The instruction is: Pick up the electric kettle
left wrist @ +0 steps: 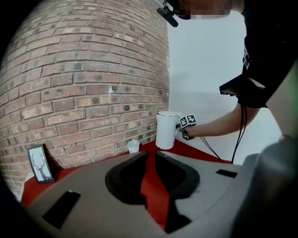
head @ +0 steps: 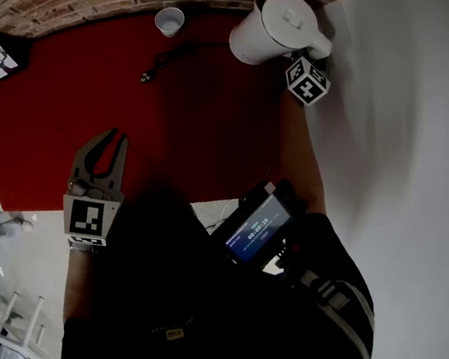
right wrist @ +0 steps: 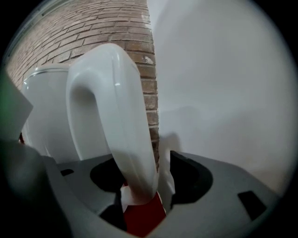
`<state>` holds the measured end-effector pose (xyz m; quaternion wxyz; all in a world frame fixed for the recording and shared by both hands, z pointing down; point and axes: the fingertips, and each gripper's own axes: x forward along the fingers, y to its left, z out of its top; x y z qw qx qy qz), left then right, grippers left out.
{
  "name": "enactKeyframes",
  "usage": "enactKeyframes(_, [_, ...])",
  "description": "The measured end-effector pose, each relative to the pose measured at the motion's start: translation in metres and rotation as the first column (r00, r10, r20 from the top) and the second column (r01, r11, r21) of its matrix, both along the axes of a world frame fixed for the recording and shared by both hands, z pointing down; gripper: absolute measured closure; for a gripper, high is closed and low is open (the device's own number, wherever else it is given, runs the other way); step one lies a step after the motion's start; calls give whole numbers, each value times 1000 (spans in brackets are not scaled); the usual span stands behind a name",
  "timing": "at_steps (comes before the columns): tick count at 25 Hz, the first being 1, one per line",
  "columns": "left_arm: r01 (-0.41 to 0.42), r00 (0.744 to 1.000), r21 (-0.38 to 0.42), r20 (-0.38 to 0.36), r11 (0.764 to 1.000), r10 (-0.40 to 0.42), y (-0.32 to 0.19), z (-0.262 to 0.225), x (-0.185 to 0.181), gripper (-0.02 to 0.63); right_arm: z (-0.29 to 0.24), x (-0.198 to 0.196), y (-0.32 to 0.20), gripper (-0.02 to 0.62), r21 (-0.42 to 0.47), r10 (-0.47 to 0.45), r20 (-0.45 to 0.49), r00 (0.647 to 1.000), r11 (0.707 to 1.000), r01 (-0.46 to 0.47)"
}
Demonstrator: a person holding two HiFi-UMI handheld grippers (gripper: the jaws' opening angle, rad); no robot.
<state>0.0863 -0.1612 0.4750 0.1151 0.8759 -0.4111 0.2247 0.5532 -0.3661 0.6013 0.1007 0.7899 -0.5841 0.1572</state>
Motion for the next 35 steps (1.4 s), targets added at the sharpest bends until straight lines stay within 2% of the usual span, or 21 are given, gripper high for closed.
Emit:
enactKeyframes(8, [8,1000,4,5,1000,-8,2,1,-5,552,-2,4,-7,410,21,22,-28,999,1000,-21])
enactKeyframes(12, [10,1000,9,8,1000,-10,2,-1,-6,552,-5,-1,-9,510,35,32,-39,999,999,-31])
enactKeyframes(13, [8,1000,13,9,1000,-8,2,-1,-7,552,-6,-1,-9,517,36,39,-42,998,999,-38])
enactKeyframes(20, [13,1000,24,8,1000,-13,2,-4,-9,552,-8,0,-5,514,34,68,-32,997,997,-67])
enactKeyframes(25, [13,1000,27,-11,1000,-13,7,-26,-24,552,-35,-11,6,498,47,106,-19,994,993,-105])
enactKeyframes(35, [35,999,57,-5,998,-35,9,-19,-23,552,-25,-15,3,474,59,108,10,994,992,-108])
